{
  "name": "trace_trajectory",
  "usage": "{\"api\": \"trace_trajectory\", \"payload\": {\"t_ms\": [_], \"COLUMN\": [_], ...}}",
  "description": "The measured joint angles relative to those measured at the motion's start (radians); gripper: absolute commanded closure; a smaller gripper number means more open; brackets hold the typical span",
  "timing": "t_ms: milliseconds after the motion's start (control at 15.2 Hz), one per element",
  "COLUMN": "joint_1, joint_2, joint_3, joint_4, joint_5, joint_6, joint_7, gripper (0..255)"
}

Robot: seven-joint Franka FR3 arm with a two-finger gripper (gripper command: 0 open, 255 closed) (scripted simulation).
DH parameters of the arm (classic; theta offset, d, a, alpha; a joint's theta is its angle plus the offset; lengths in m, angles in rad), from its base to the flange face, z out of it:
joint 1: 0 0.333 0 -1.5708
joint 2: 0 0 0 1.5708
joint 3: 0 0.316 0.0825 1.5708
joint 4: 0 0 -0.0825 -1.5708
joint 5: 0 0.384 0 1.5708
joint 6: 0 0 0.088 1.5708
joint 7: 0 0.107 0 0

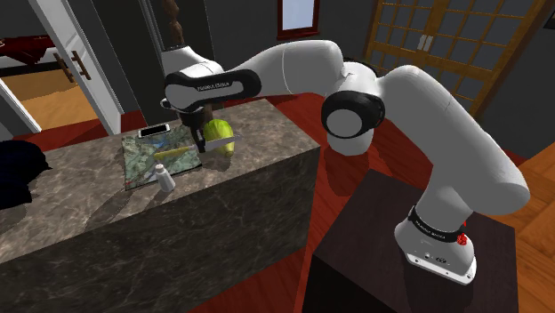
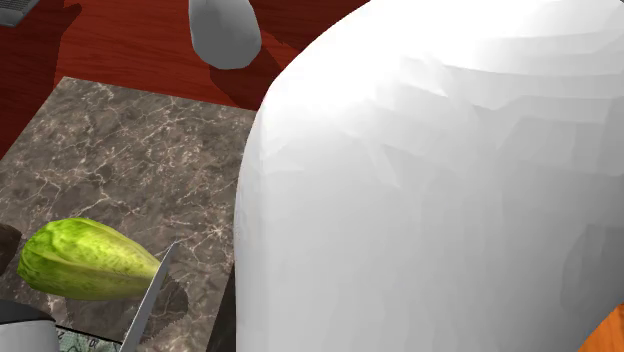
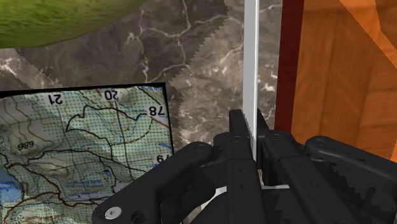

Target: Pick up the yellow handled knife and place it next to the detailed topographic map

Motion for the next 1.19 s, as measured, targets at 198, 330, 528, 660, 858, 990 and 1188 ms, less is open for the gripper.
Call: {"api": "trace_trajectory", "payload": {"t_ms": [198,330,528,660,858,990,1188], "joint_1": [0.000,0.002,0.003,0.004,0.005,0.006,0.009], "joint_2": [0.059,0.066,0.076,0.081,0.098,0.103,0.110], "joint_3": [0.005,0.005,0.006,0.007,0.008,0.009,0.010], "joint_4": [0.082,0.069,0.047,0.027,0.020,0.001,-0.027], "joint_5": [0.002,0.002,0.004,0.005,0.006,0.008,0.009], "joint_6": [-0.022,-0.003,0.029,0.053,0.078,0.101,0.136], "joint_7": [0.013,0.014,0.012,0.010,0.009,0.008,0.006], "gripper": [255,255,255,255,255,255,255]}}
